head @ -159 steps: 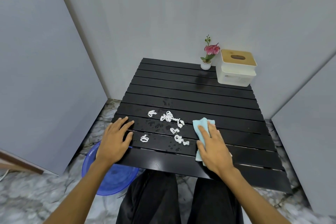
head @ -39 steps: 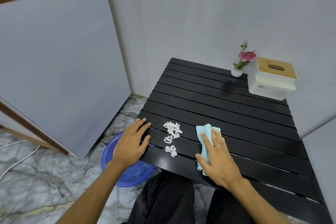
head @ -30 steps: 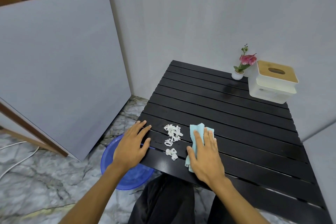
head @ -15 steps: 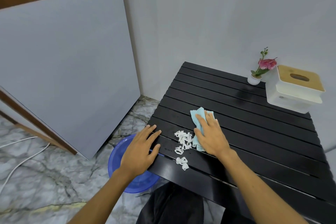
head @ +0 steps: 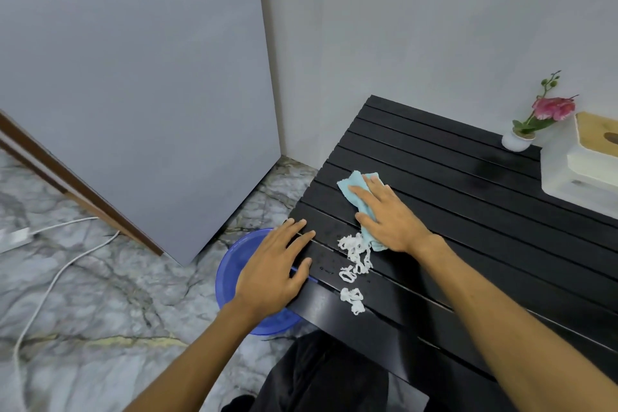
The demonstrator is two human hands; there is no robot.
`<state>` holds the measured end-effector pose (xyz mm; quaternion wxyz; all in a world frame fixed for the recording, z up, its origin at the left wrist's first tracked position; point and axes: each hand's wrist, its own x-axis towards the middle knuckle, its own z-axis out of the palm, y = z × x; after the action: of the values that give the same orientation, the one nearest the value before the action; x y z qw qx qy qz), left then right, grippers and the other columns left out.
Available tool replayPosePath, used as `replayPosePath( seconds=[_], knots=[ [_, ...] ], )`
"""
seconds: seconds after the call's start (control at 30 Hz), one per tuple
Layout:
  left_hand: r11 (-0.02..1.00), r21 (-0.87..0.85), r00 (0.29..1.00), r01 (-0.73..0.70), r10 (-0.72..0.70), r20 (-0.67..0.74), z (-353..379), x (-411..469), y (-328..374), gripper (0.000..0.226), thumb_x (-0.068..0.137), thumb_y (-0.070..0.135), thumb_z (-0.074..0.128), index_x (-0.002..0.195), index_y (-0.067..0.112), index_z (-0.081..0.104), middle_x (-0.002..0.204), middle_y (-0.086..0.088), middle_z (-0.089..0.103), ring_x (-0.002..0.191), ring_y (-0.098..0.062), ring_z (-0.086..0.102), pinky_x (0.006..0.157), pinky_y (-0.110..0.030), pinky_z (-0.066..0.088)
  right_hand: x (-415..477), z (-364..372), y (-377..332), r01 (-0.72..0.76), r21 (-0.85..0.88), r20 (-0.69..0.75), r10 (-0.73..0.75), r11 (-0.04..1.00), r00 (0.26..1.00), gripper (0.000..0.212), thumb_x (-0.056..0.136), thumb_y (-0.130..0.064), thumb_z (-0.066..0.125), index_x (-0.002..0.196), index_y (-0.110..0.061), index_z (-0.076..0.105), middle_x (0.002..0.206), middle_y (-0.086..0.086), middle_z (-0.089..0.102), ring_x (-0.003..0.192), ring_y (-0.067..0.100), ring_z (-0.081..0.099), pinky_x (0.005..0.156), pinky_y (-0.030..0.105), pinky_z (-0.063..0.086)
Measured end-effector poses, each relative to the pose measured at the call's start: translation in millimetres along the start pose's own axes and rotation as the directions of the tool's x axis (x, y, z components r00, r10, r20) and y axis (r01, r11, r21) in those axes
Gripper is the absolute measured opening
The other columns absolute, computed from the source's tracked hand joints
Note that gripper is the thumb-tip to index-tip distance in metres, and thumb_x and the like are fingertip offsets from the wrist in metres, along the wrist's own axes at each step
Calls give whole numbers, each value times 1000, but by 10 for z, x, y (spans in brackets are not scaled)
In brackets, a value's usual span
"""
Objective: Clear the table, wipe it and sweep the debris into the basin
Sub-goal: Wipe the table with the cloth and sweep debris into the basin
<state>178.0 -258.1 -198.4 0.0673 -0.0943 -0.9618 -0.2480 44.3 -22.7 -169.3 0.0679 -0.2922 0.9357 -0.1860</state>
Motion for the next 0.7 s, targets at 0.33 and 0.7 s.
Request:
replayPosePath(
  seconds=[0.33,0.7],
  knots=[
    [998,-49,998,44,-46,-49,-7,-34,7,50,93,47,39,136,26,49,151,10,37,142,-3,20,114,-22,15,150,72,-252,154,27,59,-155,988,986,51,98,-28,39,147,-25,27,160,0,10,147,13,0,116,27,-1],
    [980,-194,980,47,-83,-180,-138,-83,-48,38,90,34,53,127,26,57,143,13,44,133,-5,37,109,-28,31,-330,161,-655,48,358,-28,-41,932,999,43,99,-18,41,141,-25,40,148,-5,38,139,12,31,113,20,23]
  ],
)
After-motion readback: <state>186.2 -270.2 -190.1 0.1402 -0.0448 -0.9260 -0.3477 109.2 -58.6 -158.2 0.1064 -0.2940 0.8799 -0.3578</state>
